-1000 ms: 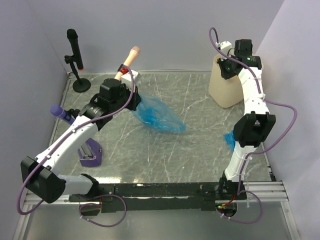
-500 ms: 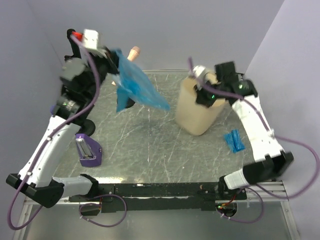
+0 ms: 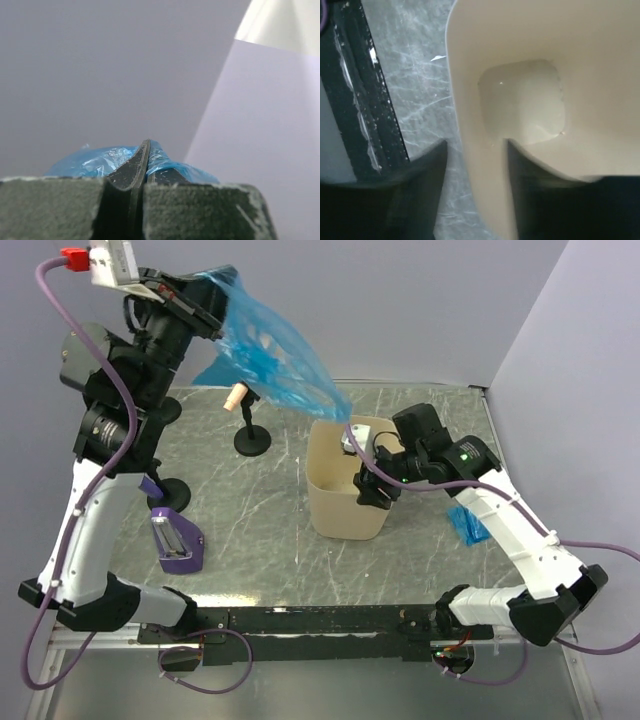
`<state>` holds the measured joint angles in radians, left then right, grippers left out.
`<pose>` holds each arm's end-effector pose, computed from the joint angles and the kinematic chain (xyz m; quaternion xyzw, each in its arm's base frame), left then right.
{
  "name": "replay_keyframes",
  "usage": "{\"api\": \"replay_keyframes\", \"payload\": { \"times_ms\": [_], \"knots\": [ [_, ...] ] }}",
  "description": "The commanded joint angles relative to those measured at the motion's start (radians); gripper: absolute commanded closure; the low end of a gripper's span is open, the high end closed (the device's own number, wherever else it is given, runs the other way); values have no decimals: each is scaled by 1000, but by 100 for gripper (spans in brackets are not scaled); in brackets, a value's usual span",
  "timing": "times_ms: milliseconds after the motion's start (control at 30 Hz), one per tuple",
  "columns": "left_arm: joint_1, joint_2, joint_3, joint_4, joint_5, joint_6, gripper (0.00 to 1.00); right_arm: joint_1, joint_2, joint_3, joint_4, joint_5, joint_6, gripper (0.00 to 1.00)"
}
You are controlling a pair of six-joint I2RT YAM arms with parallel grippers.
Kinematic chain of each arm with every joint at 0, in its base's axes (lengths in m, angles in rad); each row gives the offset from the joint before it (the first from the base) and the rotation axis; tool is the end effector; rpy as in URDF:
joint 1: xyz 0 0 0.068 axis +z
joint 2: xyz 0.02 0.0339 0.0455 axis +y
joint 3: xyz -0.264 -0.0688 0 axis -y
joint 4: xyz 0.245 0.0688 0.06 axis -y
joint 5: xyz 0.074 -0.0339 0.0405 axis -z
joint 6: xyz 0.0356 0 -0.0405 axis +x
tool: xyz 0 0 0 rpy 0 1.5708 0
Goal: Put the trash bags into the trash bin
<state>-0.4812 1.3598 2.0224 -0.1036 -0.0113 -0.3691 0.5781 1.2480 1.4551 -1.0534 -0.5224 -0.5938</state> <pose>0.1898 -0.0986 0.6278 0.0222 0.4841 -0.3583 0.7980 0.1856 0.1423 0.3944 -0.5758 0.7021 0.2388 0.3442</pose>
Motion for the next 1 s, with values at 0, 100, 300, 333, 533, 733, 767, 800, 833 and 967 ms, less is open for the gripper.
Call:
{"api": "replay_keyframes", "payload": {
  "times_ms": [0,100,300,333,533,733,767,800,833,967],
  "knots": [
    [-16,50,56,-15,178,-229,99,-3,-106,90,108,86,64,28],
    [-37,97,120,-24,195,-316,99,-7,-255,82,249,174,144,9],
    [-103,182,189,-5,148,-324,99,-49,-259,325,133,187,360,9],
    [-118,202,202,-8,131,-324,99,-52,-259,347,110,161,383,8],
    [-230,278,274,-7,82,-281,99,-135,-242,517,52,53,454,8],
    [-283,338,315,-5,14,-258,99,-268,-196,654,111,-134,592,6],
    [-293,349,329,-5,-25,-249,99,-285,-191,659,128,-145,627,6],
    [-310,355,338,1,-36,-234,99,-294,-183,668,138,-145,637,6],
    [-321,357,338,4,-44,-222,99,-297,-177,669,154,-149,644,6],
    [-364,363,328,12,-96,-185,99,-299,-153,668,237,-179,667,1]
  ]
}}
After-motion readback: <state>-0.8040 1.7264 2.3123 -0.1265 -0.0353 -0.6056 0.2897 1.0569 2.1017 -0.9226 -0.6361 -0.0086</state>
